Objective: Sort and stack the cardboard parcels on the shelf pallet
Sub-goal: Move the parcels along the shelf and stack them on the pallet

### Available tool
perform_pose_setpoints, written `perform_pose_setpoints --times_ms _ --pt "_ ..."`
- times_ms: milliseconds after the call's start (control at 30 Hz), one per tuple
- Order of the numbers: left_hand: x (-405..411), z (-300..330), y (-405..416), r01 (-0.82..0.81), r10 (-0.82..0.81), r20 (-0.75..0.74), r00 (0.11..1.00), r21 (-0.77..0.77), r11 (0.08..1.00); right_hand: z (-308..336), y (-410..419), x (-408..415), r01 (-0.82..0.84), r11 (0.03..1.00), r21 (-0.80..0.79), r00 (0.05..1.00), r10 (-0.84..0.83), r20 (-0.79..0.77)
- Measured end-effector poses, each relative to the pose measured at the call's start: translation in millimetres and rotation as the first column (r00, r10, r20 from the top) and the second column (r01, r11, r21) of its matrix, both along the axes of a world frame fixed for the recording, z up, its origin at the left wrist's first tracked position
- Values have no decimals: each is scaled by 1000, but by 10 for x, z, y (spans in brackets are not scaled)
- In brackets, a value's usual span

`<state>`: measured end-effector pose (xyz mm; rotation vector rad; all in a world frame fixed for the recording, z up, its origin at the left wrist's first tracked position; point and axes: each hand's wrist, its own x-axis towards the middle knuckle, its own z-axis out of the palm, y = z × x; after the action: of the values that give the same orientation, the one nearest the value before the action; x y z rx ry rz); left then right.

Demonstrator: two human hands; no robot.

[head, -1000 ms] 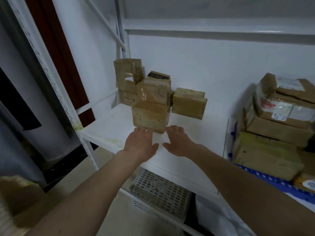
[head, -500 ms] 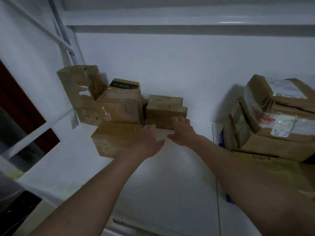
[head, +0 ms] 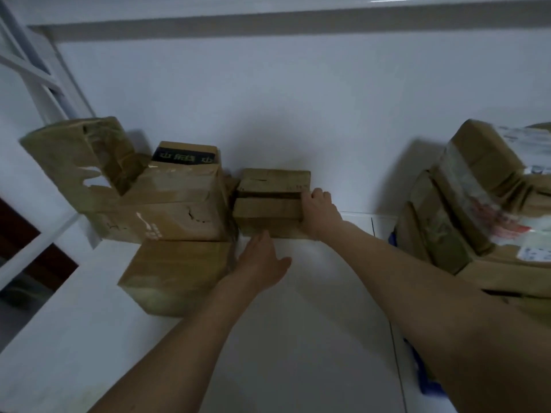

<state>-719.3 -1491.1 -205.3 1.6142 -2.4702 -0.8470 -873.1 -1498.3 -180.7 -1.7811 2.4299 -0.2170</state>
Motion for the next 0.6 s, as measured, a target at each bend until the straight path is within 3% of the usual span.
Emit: perform_pose_setpoints --times_ms 167,367,433,533,600 --pt "-32 25 149 38 -37 -78 996 7 999 -66 236 83 6 1000 -16 994 -4 112" --pt "139 168 464 125 -116 -183 976 38 991 74 752 263 268 960 -84 912 -224 344" --pt "203 223 580 148 -107 -263 959 142 979 98 965 371 317 945 -83 897 -270 350" --pt "305 257 816 261 -75 -426 901 397 880 104 1270 572 378 925 -47 869 -337 362" --pt "380 263 992 301 -75 -464 883 434 850 105 1472 698 405 914 -12 829 -362 427"
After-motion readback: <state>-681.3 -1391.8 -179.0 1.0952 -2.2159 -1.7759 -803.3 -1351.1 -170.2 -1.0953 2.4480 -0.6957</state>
